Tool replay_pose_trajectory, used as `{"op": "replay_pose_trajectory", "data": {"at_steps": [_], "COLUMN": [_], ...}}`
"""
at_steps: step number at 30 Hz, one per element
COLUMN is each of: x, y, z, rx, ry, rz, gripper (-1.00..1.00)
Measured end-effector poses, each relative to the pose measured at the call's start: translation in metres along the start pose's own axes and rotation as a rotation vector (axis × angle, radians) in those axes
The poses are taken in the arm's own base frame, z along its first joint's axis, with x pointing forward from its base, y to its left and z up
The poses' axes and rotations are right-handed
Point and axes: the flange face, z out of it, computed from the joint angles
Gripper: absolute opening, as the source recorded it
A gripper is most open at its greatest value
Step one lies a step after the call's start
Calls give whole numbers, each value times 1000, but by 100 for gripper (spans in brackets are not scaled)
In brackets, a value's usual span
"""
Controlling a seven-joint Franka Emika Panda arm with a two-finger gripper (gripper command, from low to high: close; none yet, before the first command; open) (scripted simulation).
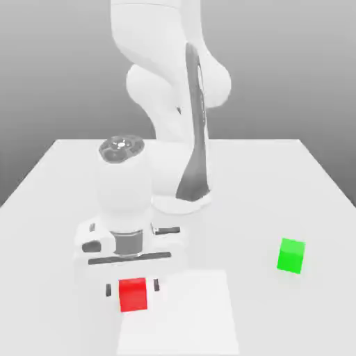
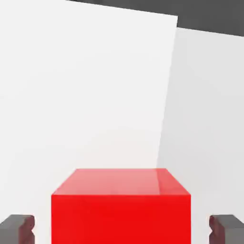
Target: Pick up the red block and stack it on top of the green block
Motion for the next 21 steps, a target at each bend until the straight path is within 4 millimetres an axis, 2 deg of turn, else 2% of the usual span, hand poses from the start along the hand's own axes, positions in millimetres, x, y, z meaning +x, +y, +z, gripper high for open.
{"op": "replay_pose_trajectory", "data": {"at_steps": [4, 10, 13, 21], "x": [0, 0, -16, -71], "y": [0, 0, -25, -91], "z": [0, -54, -64, -73], "rx": [0, 1, -4, -13], "ry": [0, -1, 0, 4], "rz": [0, 0, -69, -268], "gripper": [-100, -100, -100, -100]}}
